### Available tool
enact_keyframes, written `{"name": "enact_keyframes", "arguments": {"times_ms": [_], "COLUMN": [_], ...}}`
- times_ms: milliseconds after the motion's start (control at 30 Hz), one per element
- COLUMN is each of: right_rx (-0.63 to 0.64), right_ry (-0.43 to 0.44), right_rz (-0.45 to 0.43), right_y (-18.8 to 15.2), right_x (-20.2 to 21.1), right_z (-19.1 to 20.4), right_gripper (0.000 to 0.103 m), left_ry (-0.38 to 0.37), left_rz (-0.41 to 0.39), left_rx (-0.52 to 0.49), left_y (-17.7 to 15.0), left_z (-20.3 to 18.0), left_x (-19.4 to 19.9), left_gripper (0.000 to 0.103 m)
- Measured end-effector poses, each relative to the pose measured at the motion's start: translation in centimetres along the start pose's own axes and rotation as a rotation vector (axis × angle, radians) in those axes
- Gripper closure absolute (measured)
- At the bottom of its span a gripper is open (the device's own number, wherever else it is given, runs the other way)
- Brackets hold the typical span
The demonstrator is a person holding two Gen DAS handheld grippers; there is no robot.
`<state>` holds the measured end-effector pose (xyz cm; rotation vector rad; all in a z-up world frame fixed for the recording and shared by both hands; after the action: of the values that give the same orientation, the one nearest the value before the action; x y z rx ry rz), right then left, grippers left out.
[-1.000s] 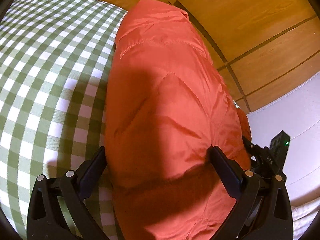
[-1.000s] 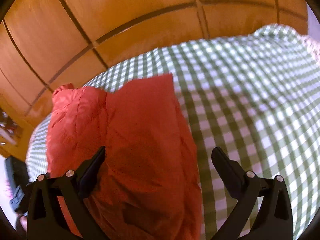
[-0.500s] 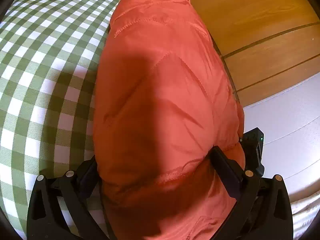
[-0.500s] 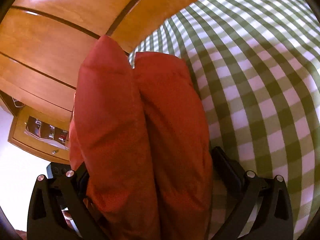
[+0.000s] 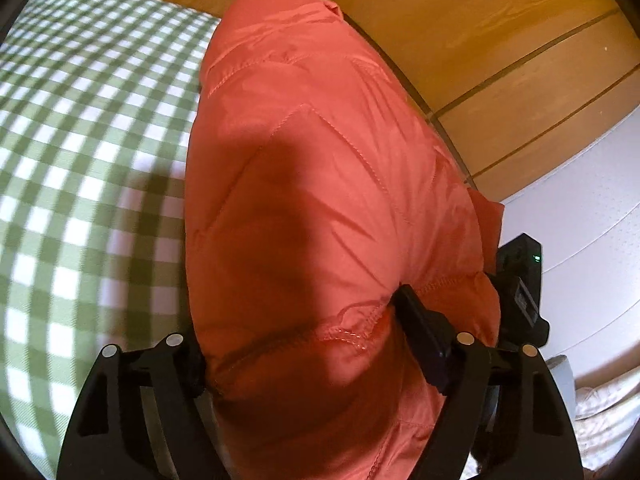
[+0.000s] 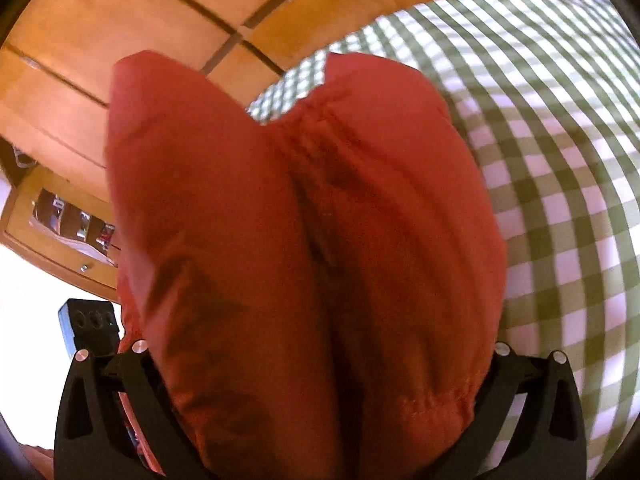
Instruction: Fold small clothes
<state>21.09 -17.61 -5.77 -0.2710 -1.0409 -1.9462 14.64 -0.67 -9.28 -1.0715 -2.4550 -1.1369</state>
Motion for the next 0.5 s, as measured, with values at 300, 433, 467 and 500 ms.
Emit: {"name": "enact_keyframes", "arguments": {"times_ms": [300, 433, 467, 500], "right_rx": [0.165, 0.212, 0.217, 0.225], "right_ry": [0.111, 0.161, 0.172, 0.184], "right_rz": [-0.122, -0.149, -0.154, -0.159], "right_y": [-1.8, -1.3, -1.2, -0.8], "right_x": [-0.9, -2.4, -2.9, -3.4], "right_z": [8.0, 10.9, 11.4, 11.9], "right_gripper": [0.005, 0.005, 0.005, 0.005], "left_ry": [0.098, 0.142, 0.146, 0.148], "left_rz": [-0.125, -0.197, -0.210, -0.222], "left_rx": [-0.135, -0.228, -0.238, -0.244], "left_y": [0.2, 1.6, 1.9, 2.4], "left_z": [0.0, -0.1, 0.0, 0.3], "left_x": [4.6, 6.6, 7.0, 7.5], "left_gripper": [0.026, 0.026, 0.026, 0.026]}}
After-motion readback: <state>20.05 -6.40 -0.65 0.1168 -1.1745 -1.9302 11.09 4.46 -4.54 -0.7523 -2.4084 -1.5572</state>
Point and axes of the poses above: each gripper's, at about its wrist camera, not at the fingertips, and x roughly against the way its jaws point, z to its left, y to its top, the point moved 6 cm from there along -x, roughly the way its jaws point, and after that the axes turned 12 degrees about -z, right-handed, at the moved point
